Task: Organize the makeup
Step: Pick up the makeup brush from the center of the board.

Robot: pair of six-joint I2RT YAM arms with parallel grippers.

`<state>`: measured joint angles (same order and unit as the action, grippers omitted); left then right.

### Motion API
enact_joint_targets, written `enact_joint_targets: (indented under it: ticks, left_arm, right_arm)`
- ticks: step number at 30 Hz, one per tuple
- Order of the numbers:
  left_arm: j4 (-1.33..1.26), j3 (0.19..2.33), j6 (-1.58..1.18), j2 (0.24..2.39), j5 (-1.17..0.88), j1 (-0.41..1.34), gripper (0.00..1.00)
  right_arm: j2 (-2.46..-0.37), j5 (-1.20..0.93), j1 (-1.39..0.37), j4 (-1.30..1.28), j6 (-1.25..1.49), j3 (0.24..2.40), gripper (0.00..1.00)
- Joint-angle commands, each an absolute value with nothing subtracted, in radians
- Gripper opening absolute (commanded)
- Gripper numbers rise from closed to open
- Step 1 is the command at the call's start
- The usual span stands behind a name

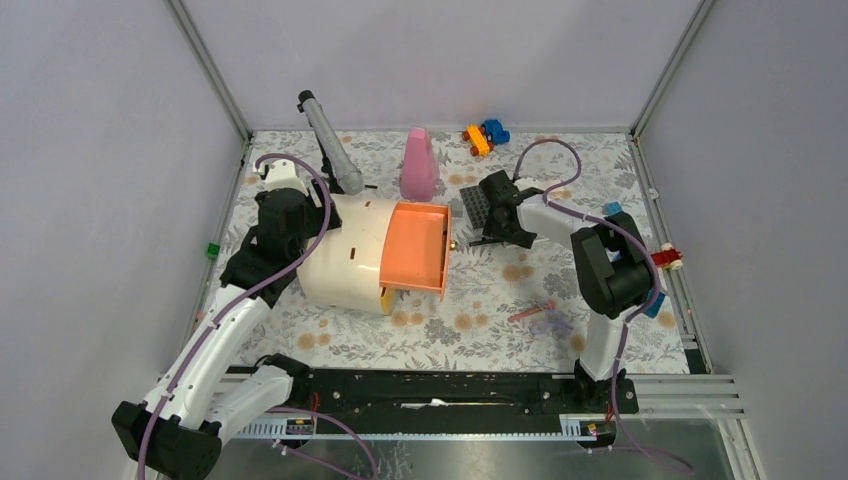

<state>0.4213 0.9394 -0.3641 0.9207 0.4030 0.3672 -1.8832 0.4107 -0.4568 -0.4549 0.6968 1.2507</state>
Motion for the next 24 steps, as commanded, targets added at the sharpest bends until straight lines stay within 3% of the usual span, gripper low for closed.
enact_joint_targets:
  ticks: [1, 6, 12, 19, 24]
  left_arm:
    - [0.421, 0.92, -0.344, 0.927, 0.378, 0.364, 0.75]
    - [0.42, 0.92, -0.344, 0.928, 0.373, 0.364, 0.75]
    - [0.42, 0.92, -0.342, 0.928, 0.375, 0.363, 0.75]
    - [0.418, 0.92, -0.342, 0.928, 0.37, 0.364, 0.75]
    - [0.417, 0.92, -0.342, 0.929, 0.368, 0.364, 0.75]
  right_arm:
    - [-1.903, 0.483, -0.452, -0.497, 0.729, 1.294, 0.78]
    - [-1.911, 0.511, -0.45, -0.496, 0.741, 1.293, 0.83]
    - [-1.943, 0.506, -0.44, -0.494, 0.737, 1.3, 0.81]
    - [-1.919, 0.503, -0.434, -0.476, 0.738, 1.218, 0.73]
    - [-1.832, 0.492, -0.434, -0.455, 0.74, 1.122, 0.58]
